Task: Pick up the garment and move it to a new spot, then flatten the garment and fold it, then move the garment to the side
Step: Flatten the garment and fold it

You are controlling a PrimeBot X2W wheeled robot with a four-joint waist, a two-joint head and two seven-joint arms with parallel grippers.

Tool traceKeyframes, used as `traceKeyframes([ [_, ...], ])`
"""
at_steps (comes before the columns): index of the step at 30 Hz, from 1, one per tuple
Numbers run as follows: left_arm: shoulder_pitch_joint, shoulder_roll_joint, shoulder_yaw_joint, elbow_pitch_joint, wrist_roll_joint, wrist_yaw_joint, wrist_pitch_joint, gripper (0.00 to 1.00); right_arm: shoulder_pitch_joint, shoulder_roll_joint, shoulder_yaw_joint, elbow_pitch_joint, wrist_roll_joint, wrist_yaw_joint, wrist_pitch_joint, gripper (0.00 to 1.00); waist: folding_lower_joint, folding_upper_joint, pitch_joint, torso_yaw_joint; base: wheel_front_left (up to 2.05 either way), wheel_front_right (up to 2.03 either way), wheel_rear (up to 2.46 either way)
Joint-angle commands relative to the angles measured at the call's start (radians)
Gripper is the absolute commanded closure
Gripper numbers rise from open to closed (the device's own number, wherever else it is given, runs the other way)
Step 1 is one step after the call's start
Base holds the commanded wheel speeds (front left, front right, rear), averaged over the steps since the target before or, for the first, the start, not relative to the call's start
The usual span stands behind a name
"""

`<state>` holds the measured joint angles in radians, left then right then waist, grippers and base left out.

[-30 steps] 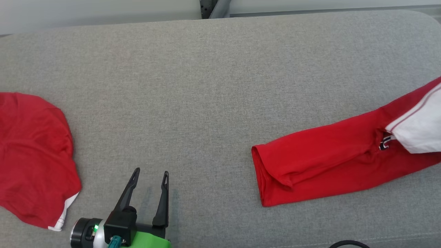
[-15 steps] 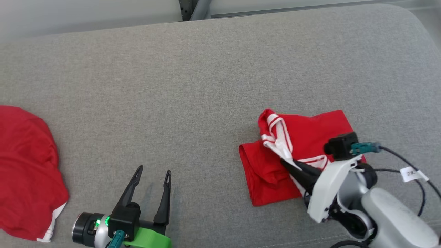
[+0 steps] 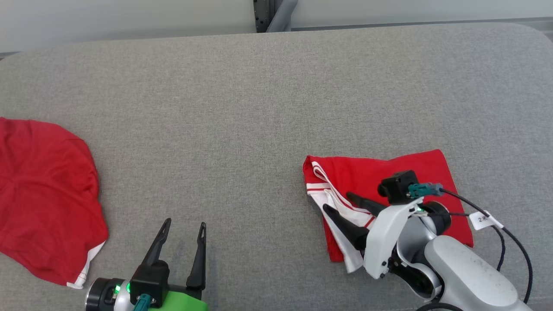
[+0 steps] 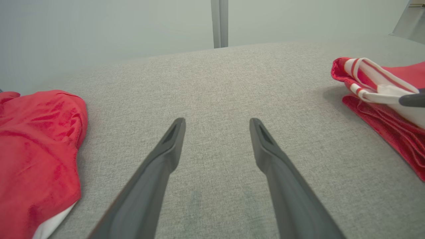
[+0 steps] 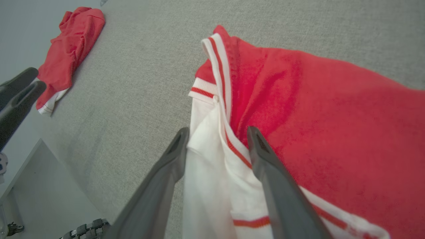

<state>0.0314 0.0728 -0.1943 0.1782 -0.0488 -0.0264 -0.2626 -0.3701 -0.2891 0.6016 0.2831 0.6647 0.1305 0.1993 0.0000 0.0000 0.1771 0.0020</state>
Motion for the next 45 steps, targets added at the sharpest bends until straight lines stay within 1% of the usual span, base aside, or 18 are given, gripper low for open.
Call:
traceKeyframes([
  [1,0.013,-0.004,0.007,0.001,0.0,0.001,-0.002,0.0,0.006,-0.019,-0.005,-0.04,0.005,0.0,-0.014,0.0,0.0,0.0,-0.005,0.0,0.0,0.0,0.0],
  [3,0.021,-0.005,0.019,-0.001,-0.004,0.005,-0.002,0.0,0.027,-0.051,-0.031,-0.118,0.019,0.0,-0.032,0.0,0.0,0.0,-0.008,-0.005,0.0,0.0,0.0],
  [6,0.024,-0.006,0.035,-0.01,-0.007,0.005,-0.002,0.0,0.065,-0.104,-0.126,-0.235,0.008,0.0,-0.082,0.0,0.0,0.0,-0.004,-0.018,0.0,0.0,0.0],
  [7,0.024,-0.007,0.041,-0.013,-0.007,0.005,-0.002,0.0,0.079,-0.114,-0.167,-0.267,-0.004,0.0,-0.116,0.19,0.0,0.0,-0.001,-0.022,0.0,0.0,0.0],
  [8,0.023,-0.007,0.045,-0.014,-0.006,0.005,-0.002,0.0,0.098,-0.113,-0.212,-0.282,-0.007,0.0,-0.154,1.0,0.0,0.0,0.003,-0.026,0.0,0.0,0.0],
  [9,0.019,-0.007,0.05,-0.016,-0.005,0.004,-0.002,0.0,0.126,-0.118,-0.249,-0.276,-0.018,0.0,-0.181,1.0,0.0,0.0,0.005,-0.029,0.0,0.0,0.0],
  [10,0.019,-0.007,0.05,-0.016,-0.005,0.004,-0.002,0.0,0.126,-0.118,-0.249,-0.276,-0.018,0.0,-0.181,1.0,0.0,0.0,0.005,-0.029,0.0,0.0,0.0],
  [12,0.007,-0.01,0.05,-0.018,-0.001,0.001,-0.002,0.0,0.158,-0.126,-0.3,-0.246,-0.064,0.0,-0.265,1.0,0.0,0.0,0.014,-0.031,0.0,0.0,0.0],
  [15,-0.01,-0.011,0.049,-0.021,0.001,-0.004,-0.002,0.0,0.182,-0.118,-0.309,-0.119,-0.172,0.0,-0.398,1.0,0.0,0.0,0.029,-0.034,0.0,0.0,0.0],
  [18,-0.018,-0.012,0.047,-0.018,0.007,-0.009,-0.002,0.0,0.159,-0.061,-0.284,0.032,-0.269,0.0,-0.46,1.0,0.0,0.0,0.04,-0.036,0.0,0.0,0.0],
  [22,-0.028,-0.005,0.057,-0.016,0.014,-0.017,-0.002,0.0,0.137,0.044,-0.287,0.074,-0.345,0.0,-0.464,1.0,0.0,0.0,0.051,-0.037,0.0,0.0,0.0],
  [25,-0.03,-0.002,0.062,-0.014,0.019,-0.018,-0.002,0.0,0.133,0.095,-0.254,0.093,-0.386,0.0,-0.464,1.0,0.0,0.0,0.052,-0.033,0.0,0.0,0.0],
  [28,-0.034,-0.003,0.067,-0.012,0.021,-0.019,-0.002,0.0,0.126,0.124,-0.188,0.131,-0.404,0.0,-0.464,1.0,0.0,0.0,0.05,-0.025,0.0,0.0,0.0],
  [33,-0.038,-0.007,0.068,-0.009,0.019,-0.022,-0.002,0.0,0.103,0.154,-0.078,0.169,-0.399,-0.001,-0.465,1.0,0.0,0.0,0.049,-0.014,0.0,0.0,0.0],
  [38,-0.028,-0.012,0.064,0.001,0.009,-0.02,-0.002,0.0,0.065,0.176,-0.02,0.236,-0.38,-0.001,-0.465,1.0,0.0,0.0,0.046,-0.008,0.0,0.0,0.0],
  [41,-0.026,-0.014,0.062,0.0,0.006,-0.017,-0.002,0.0,0.047,0.185,-0.011,0.237,-0.373,-0.001,-0.465,1.0,0.0,0.0,0.042,-0.007,0.0,0.0,0.0],
  [44,-0.021,-0.016,0.068,-0.018,0.0,-0.009,-0.002,0.0,0.053,0.175,-0.033,0.181,-0.388,-0.001,-0.465,1.0,0.0,0.0,0.029,-0.008,0.0,0.0,0.0],
  [45,-0.018,-0.017,0.072,-0.026,-0.003,-0.008,-0.002,0.0,0.065,0.166,-0.047,0.152,-0.398,-0.001,-0.465,0.92,0.0,0.0,0.023,-0.009,0.0,0.0,0.0],
])
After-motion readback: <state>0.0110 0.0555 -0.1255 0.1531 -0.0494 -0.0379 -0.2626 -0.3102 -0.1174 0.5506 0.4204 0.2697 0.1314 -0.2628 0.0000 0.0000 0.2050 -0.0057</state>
